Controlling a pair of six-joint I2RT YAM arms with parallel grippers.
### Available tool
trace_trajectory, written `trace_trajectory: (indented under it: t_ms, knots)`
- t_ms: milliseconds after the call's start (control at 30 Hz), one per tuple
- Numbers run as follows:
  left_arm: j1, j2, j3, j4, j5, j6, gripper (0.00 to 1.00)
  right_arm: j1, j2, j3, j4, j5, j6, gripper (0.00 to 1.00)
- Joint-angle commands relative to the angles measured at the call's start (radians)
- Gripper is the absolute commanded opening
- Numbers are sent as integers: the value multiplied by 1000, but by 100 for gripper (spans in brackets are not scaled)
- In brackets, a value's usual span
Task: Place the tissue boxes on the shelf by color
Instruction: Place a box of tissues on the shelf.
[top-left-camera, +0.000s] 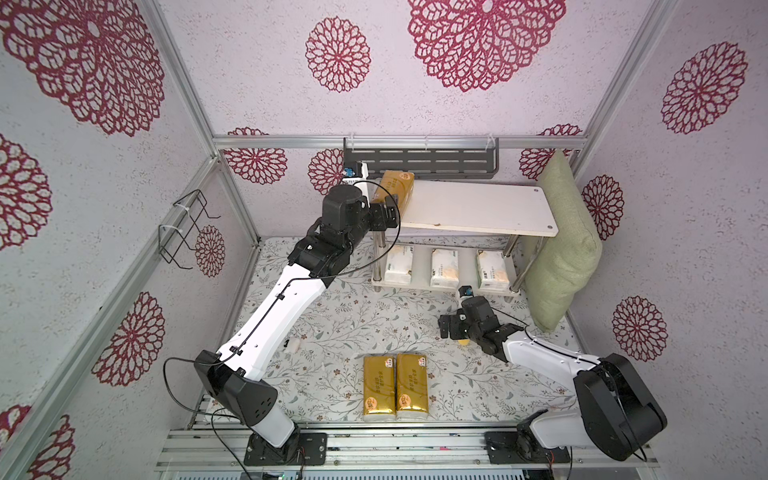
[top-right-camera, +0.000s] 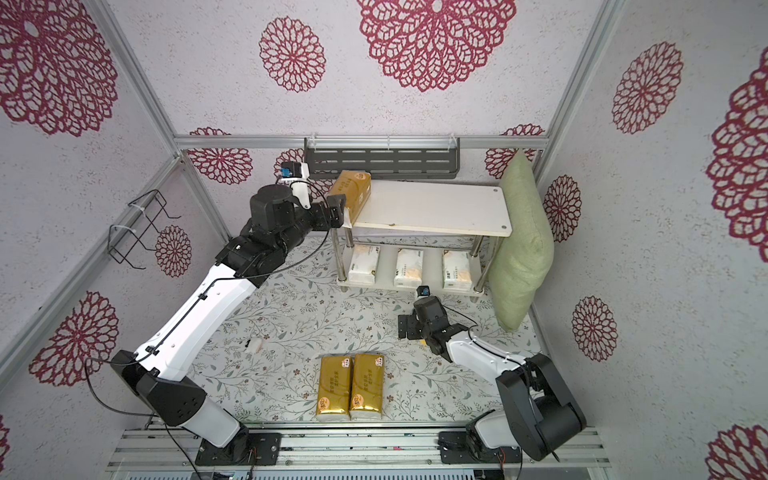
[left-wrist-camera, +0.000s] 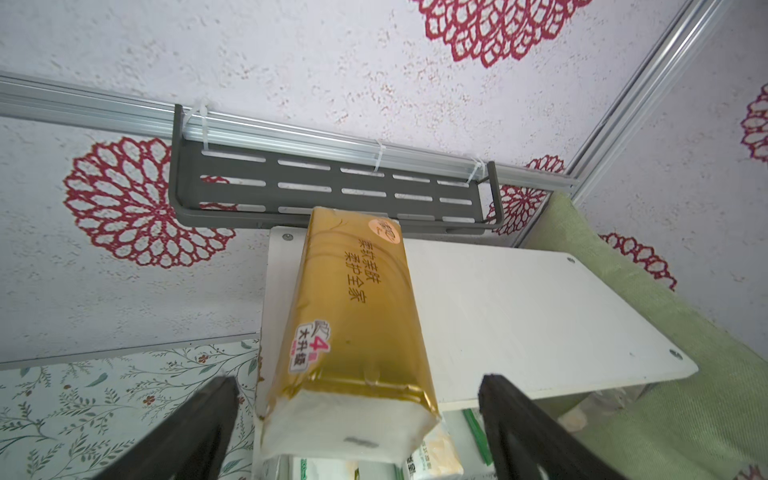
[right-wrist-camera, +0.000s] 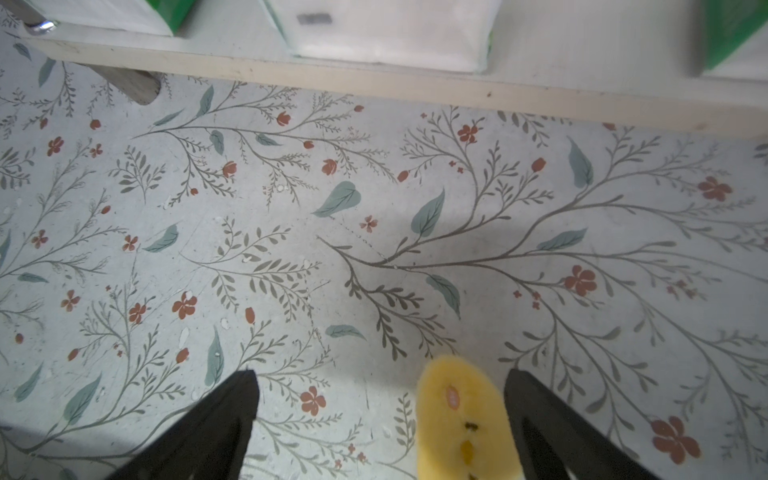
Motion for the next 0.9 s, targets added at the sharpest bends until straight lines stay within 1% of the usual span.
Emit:
trace_trajectory:
  t_ms: [0,67,133,300,500,600,767,867]
  knots:
    - [25,-51,-26,-52,101,108,97,6,-4,3,12,0,8,99]
    - [48,-62,-24,-105,109,157,97,6,-2,3,13,-1,8,99]
    - [86,-84,-50,-113,148,173,97,6,0,4,15,-4,8,99]
    - [167,-140,-124,-76,332,195,97,7,2,3,14,-3,9,99]
    - [215,-70,-90,-118,502,255,99,7,1,6,15,-3,10,99]
    - [219,-28,-67,-111,531,250,100,7,1,5,12,-2,13,99]
    - [232,21,-40,-85,533,248,100,6,-2,-2,9,3,16,99]
    - [243,54,-19,-72,581,260,100,7,0,-2,9,3,16,99]
